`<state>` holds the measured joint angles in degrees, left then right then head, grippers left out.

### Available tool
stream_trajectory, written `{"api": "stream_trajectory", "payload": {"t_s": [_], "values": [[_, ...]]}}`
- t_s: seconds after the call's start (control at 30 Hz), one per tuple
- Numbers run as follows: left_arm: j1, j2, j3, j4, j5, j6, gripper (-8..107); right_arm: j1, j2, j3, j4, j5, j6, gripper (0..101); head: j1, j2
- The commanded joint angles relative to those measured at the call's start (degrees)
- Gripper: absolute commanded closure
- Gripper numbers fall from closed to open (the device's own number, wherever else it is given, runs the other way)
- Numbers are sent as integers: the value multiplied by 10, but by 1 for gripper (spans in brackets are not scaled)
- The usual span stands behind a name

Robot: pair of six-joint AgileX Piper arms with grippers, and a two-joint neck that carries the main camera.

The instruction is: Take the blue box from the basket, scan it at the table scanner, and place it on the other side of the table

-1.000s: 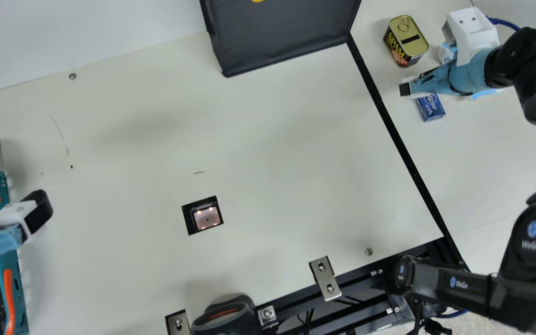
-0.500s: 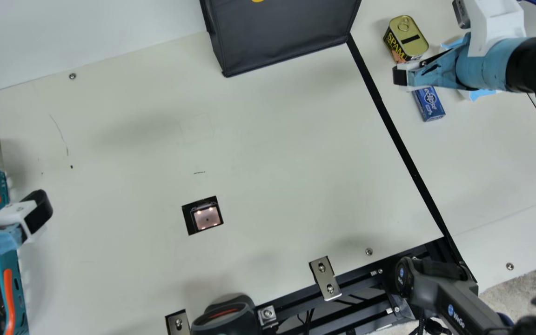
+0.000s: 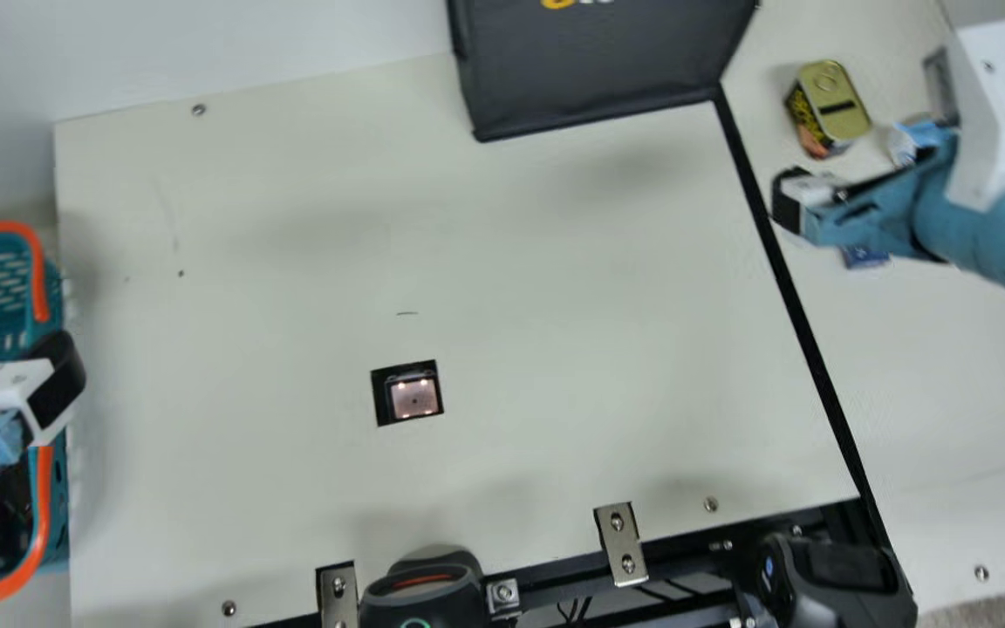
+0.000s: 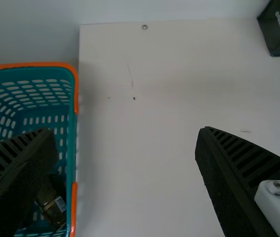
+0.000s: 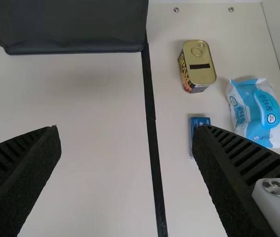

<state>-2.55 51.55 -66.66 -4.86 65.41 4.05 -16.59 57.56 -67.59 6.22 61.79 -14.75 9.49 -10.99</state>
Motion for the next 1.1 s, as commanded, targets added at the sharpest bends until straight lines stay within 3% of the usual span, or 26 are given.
{"api": "stream_trajectory", "payload": {"t_s": [0.0,0.17,0.5,1.07], "values": [[2,-29,-6,9,12,-12,9,28,-22,-2,-7,7,23,6,-16,54],[9,-79,-22,32,39,-39,9,78,-66,-9,-29,31,66,6,-16,94],[9,-84,-23,34,41,-40,9,173,-149,-22,-70,77,147,6,-16,94],[9,-84,-23,34,40,-40,9,172,-152,-22,-70,82,147,6,-16,94]]}}
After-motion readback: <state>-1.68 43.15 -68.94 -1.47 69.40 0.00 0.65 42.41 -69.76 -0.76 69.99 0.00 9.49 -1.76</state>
